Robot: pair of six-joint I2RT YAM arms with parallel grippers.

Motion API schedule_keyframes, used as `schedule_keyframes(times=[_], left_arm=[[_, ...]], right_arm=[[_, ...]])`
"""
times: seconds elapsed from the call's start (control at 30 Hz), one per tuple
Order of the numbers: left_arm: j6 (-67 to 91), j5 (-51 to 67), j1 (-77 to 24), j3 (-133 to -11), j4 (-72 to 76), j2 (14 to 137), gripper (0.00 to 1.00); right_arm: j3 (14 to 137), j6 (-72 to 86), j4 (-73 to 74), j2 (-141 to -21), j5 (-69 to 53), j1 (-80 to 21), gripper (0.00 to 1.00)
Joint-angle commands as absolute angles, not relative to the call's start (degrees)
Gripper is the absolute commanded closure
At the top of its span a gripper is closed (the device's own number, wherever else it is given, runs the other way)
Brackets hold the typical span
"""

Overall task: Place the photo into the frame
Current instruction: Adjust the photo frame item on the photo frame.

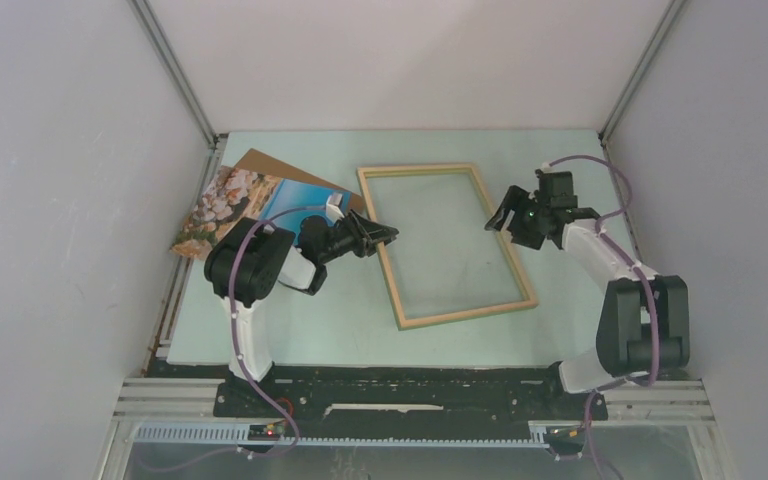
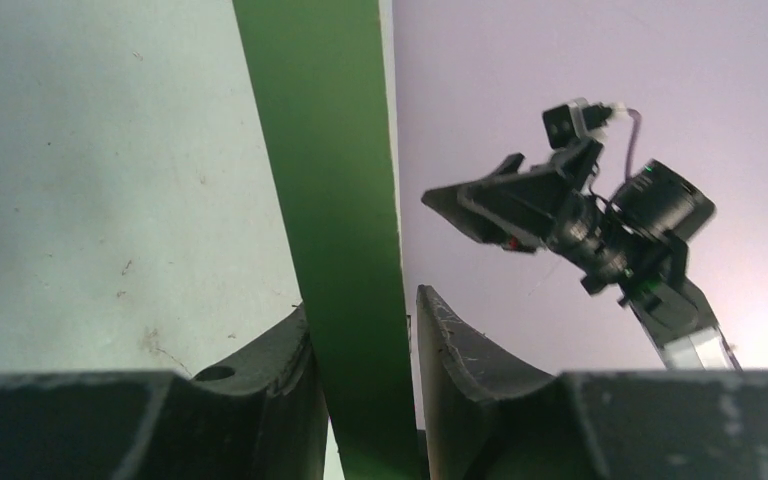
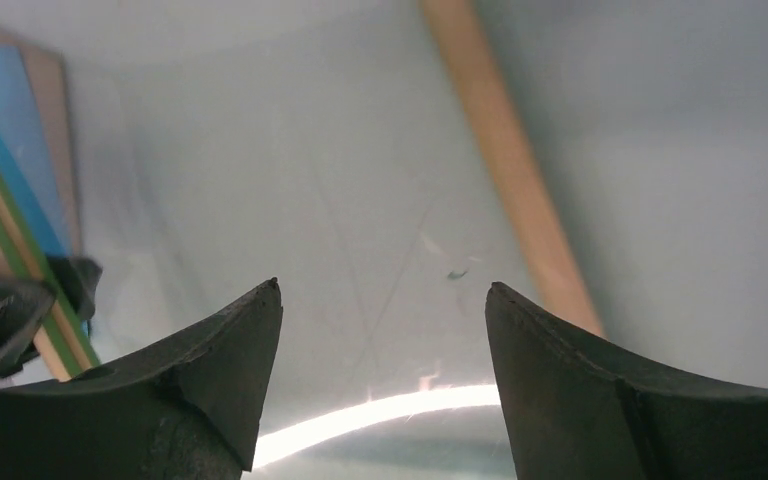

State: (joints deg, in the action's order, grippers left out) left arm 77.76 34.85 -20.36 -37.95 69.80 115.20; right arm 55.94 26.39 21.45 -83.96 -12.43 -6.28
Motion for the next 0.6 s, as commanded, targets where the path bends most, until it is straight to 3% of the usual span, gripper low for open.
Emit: schedule_keyframes(times=[0.0, 0.57], left_arm=[[75.2, 37.5, -19.7, -41.8, 75.1, 114.9, 0.64], [73.5, 41.7, -19.1, -45.2, 80.3, 116.8, 0.67]], right_arm=[[60.6, 23.7, 17.8, -90.0, -20.1, 1.0, 0.18], [76.3, 22.8, 21.4, -112.8, -30.5, 7.6, 0.21]])
